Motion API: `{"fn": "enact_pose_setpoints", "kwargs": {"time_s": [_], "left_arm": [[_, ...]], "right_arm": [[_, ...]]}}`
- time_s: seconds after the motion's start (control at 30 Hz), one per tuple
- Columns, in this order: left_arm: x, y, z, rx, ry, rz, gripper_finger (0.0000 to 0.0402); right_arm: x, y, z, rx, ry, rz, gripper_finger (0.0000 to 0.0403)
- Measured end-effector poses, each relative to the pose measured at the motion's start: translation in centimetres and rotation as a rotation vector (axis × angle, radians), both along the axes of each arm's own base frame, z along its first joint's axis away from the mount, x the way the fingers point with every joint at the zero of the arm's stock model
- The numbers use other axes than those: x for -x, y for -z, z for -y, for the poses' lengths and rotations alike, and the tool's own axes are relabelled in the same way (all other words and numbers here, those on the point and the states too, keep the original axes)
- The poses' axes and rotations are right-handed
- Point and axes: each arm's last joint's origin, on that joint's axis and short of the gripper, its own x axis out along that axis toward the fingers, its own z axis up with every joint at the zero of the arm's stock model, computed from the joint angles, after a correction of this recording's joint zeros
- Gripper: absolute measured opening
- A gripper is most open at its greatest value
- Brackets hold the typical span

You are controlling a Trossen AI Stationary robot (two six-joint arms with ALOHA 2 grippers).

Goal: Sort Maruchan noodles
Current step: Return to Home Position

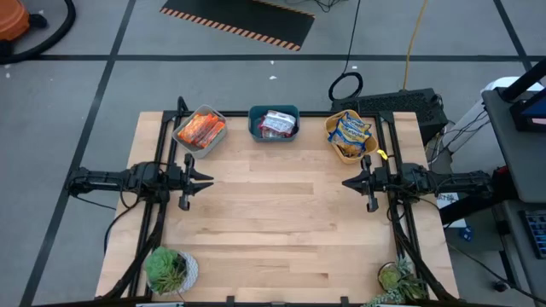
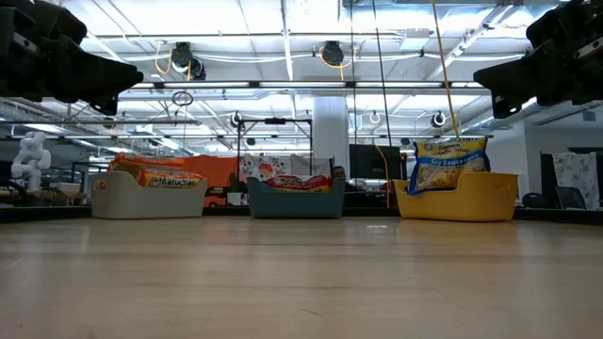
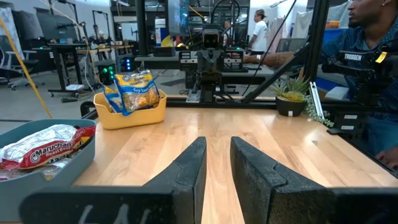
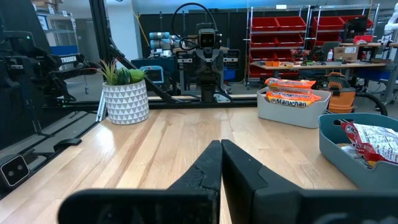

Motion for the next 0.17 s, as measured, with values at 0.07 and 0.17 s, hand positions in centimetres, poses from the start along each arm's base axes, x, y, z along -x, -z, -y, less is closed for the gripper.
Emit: {"fn": "enact_pose_setpoints", "kwargs": {"time_s": [0.07,0.17], "left_arm": [[0.00,0.00,0.00,0.000,0.000,0.000,0.0078],[0.00,0.00,0.00,0.000,0.000,0.000,0.0078]], "right_arm": [[0.00,0.01,0.00,0.000,0.000,0.000,0.0004],[0.00,-0.01,0.00,0.000,0.001,0.000,0.0004]]}}
